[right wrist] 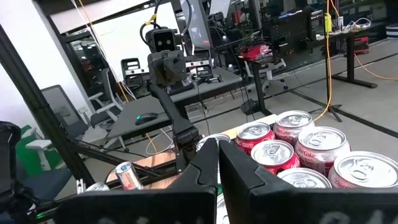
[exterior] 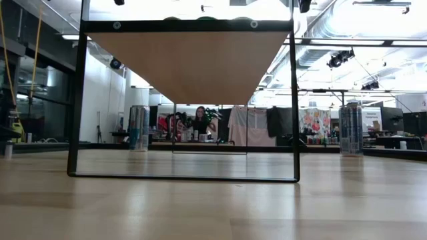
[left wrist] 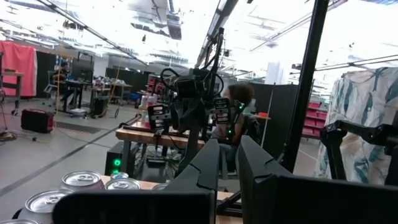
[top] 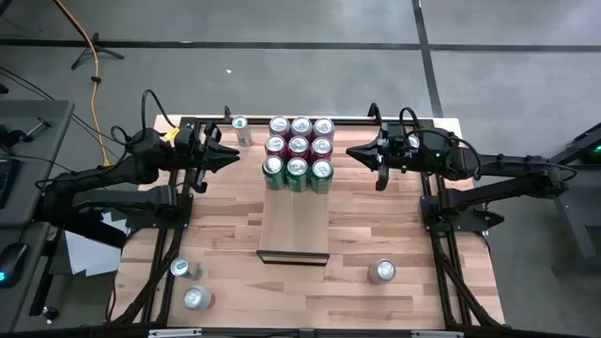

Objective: Place canned beverage on shelf
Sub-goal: Put the bottom right pink white soda can on the shelf

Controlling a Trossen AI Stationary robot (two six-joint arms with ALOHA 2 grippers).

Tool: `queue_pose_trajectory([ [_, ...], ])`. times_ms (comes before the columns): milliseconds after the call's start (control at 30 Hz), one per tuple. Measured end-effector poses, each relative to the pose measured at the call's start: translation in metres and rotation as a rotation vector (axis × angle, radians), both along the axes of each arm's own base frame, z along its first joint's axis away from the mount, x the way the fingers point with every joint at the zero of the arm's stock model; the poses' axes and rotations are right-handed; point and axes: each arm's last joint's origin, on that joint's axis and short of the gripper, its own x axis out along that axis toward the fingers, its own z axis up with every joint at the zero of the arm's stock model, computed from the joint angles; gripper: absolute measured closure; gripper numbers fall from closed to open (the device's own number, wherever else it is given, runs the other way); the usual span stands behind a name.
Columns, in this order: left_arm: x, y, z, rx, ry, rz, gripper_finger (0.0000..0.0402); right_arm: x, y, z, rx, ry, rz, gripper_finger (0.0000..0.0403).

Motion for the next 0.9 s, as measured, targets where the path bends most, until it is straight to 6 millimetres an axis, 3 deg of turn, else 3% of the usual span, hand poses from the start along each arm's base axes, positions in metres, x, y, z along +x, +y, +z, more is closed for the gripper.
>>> queue_pose_trajectory([
  [600,0.0,0.0001,-0.0002,0.001,0.001,0.001,0.0401,0.0,0.0,0.0,0.007,-0.001,-0.001,0.0403],
  [800,0.0,0.0004,-0.0002,-0.002,0.0,0.01,0.04,0.0,0.0,0.0,0.19,-0.026,0.009,0.04],
  [900,0.0,0.0005,-0.0002,-0.002,0.0,0.011,0.04,-0.0006,0.0017,0.0029,0.295,-0.027,0.061,0.0374],
])
